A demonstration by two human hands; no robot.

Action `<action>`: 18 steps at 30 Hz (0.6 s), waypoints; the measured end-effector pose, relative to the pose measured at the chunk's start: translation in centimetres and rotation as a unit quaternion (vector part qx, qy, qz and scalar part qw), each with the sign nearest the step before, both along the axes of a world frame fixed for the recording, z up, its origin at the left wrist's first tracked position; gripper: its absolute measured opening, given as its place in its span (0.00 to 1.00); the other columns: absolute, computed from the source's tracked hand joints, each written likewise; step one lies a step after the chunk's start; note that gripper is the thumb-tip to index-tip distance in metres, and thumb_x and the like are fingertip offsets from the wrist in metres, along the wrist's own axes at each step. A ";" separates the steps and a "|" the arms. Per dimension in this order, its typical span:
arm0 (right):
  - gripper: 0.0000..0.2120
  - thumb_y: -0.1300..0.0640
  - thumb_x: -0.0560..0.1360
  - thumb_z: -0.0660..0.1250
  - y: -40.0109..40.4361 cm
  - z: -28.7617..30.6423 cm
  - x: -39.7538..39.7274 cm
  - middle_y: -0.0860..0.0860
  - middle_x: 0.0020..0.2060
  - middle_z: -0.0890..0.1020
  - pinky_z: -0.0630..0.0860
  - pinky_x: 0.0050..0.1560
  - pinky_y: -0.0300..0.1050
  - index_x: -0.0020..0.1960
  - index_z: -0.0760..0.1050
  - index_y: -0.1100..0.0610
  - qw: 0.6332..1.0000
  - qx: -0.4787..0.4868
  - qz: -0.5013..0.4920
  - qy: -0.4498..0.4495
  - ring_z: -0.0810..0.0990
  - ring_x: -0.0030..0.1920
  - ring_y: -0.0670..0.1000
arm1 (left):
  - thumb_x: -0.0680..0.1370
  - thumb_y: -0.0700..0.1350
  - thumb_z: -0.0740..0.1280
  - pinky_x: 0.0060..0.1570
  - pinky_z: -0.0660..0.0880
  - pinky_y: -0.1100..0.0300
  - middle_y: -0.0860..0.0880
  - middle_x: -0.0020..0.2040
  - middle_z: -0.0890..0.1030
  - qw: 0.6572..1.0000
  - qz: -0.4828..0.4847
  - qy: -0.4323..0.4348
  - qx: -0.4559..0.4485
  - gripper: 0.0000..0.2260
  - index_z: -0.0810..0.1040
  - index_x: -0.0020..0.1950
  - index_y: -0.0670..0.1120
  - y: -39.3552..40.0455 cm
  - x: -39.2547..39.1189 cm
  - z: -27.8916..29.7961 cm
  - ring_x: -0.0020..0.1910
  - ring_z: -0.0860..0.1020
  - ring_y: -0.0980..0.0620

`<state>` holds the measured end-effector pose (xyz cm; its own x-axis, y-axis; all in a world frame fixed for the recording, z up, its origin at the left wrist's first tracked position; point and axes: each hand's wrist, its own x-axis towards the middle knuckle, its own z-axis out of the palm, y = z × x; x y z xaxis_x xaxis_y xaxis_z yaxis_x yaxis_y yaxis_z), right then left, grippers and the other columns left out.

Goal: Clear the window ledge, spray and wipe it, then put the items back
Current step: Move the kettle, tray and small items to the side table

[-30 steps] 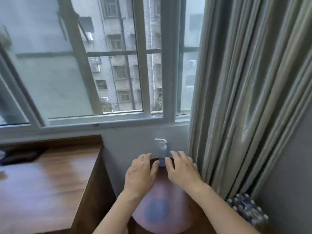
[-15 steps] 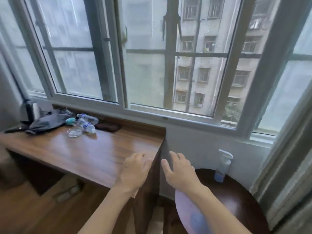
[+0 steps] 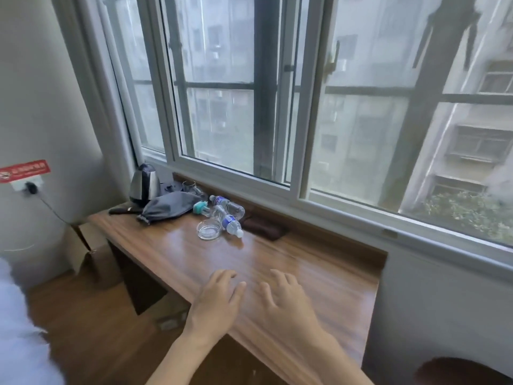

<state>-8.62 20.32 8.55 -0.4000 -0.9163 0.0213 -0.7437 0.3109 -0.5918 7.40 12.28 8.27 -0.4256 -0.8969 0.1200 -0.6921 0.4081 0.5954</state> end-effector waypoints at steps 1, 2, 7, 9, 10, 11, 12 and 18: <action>0.25 0.40 0.84 0.55 -1.4 -0.2 0.5 0.48 0.74 0.70 0.69 0.69 0.54 0.78 0.64 0.47 1.000 0.002 0.004 0.002 0.72 0.71 0.56 | 0.84 0.59 0.58 0.68 0.69 0.55 0.55 0.72 0.71 1.000 0.006 0.002 0.001 0.21 0.72 0.73 0.51 -1.2 0.8 -0.1 0.71 0.70 0.54; 0.24 0.40 0.84 0.55 -2.6 -0.5 1.0 0.48 0.74 0.70 0.69 0.68 0.54 0.78 0.64 0.47 1.000 0.005 0.008 0.001 0.72 0.70 0.57 | 0.84 0.59 0.58 0.68 0.69 0.55 0.55 0.73 0.70 1.000 0.013 0.003 0.002 0.21 0.72 0.74 0.51 -2.2 1.5 -0.3 0.72 0.69 0.54; 0.24 0.40 0.85 0.54 -7.8 -1.5 3.1 0.48 0.72 0.71 0.70 0.67 0.54 0.77 0.64 0.48 0.999 0.006 0.037 0.000 0.73 0.69 0.56 | 0.84 0.61 0.57 0.72 0.65 0.58 0.55 0.77 0.67 0.999 0.041 -0.003 0.003 0.24 0.70 0.76 0.51 -6.5 4.6 -1.3 0.78 0.63 0.56; 0.24 0.40 0.85 0.53 -9.7 -2.0 3.8 0.49 0.71 0.72 0.70 0.67 0.54 0.77 0.65 0.48 0.999 0.006 0.049 0.000 0.73 0.69 0.55 | 0.84 0.61 0.56 0.73 0.64 0.58 0.56 0.77 0.66 0.999 0.052 -0.005 0.008 0.24 0.70 0.76 0.51 -8.0 5.5 -1.7 0.78 0.62 0.57; 0.24 0.40 0.85 0.53 -10.7 -2.2 4.2 0.49 0.71 0.72 0.70 0.67 0.54 0.77 0.65 0.48 0.998 0.007 0.056 -0.005 0.73 0.69 0.55 | 0.84 0.61 0.57 0.73 0.63 0.59 0.56 0.77 0.66 0.998 0.056 -0.005 0.010 0.24 0.70 0.76 0.51 -8.6 5.9 -1.9 0.78 0.61 0.57; 0.24 0.40 0.85 0.54 -11.6 -2.3 4.5 0.49 0.72 0.72 0.70 0.67 0.54 0.77 0.65 0.48 0.998 0.006 0.061 -0.009 0.73 0.70 0.55 | 0.84 0.61 0.57 0.74 0.63 0.58 0.56 0.77 0.66 0.998 0.059 -0.004 0.010 0.24 0.70 0.76 0.51 -9.3 6.2 -2.1 0.78 0.61 0.57; 0.24 0.40 0.85 0.54 -12.6 -2.4 4.9 0.49 0.72 0.71 0.70 0.66 0.53 0.77 0.65 0.48 0.998 0.005 0.066 -0.011 0.72 0.70 0.55 | 0.84 0.61 0.57 0.74 0.63 0.58 0.56 0.77 0.66 0.998 0.061 -0.005 0.010 0.24 0.70 0.76 0.51 -10.0 6.6 -2.2 0.78 0.61 0.56; 0.22 0.42 0.85 0.54 -20.1 -2.0 6.2 0.51 0.71 0.73 0.69 0.66 0.52 0.76 0.66 0.50 0.995 0.001 0.098 -0.006 0.72 0.70 0.55 | 0.84 0.62 0.57 0.73 0.66 0.57 0.58 0.75 0.68 0.996 0.087 -0.004 0.017 0.24 0.69 0.76 0.52 -15.5 9.1 -2.5 0.75 0.65 0.57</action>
